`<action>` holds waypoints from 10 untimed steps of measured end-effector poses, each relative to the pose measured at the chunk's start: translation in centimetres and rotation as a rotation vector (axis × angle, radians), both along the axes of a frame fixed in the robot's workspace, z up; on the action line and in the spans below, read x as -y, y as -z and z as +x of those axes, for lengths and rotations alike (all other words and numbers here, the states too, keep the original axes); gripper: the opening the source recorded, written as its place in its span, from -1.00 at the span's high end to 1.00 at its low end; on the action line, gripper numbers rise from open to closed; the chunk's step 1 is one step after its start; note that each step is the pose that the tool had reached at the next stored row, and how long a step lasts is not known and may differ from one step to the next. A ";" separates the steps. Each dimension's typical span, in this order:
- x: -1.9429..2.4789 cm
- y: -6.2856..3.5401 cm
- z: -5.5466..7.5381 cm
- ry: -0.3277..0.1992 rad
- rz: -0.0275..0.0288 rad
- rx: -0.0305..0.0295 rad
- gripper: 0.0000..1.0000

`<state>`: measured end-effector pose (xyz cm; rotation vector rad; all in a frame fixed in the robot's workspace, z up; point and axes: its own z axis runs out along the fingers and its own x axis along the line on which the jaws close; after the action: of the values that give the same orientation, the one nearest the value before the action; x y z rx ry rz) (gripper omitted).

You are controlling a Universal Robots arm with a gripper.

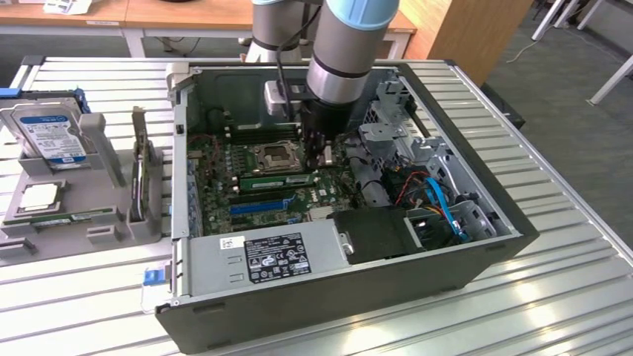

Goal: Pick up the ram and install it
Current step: 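Press down the ram until it locks into place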

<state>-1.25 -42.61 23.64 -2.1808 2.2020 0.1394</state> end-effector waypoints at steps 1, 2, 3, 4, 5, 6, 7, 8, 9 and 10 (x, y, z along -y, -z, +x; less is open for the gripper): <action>0.00 0.00 -0.2 0.000 0.0001 0.0001 0.80; -0.01 0.01 -0.5 0.000 0.0001 0.0002 0.80; -0.01 0.01 -0.7 0.000 0.0002 0.0004 0.80; 0.00 0.01 -0.9 0.000 0.0001 0.0005 0.80; 0.00 0.00 -1.2 0.000 0.0001 0.0006 0.80; 0.00 0.00 -1.4 0.000 0.0002 0.0008 0.80; 0.00 0.01 -1.7 0.000 0.0002 0.0010 0.80; 0.00 0.00 -1.9 0.000 0.0001 0.0011 0.80; 0.00 0.00 -2.2 0.000 0.0001 0.0013 0.80; 0.00 0.00 -2.5 0.000 0.0001 0.0014 0.80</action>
<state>-3.74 -42.62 23.63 -2.1801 2.2012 0.1379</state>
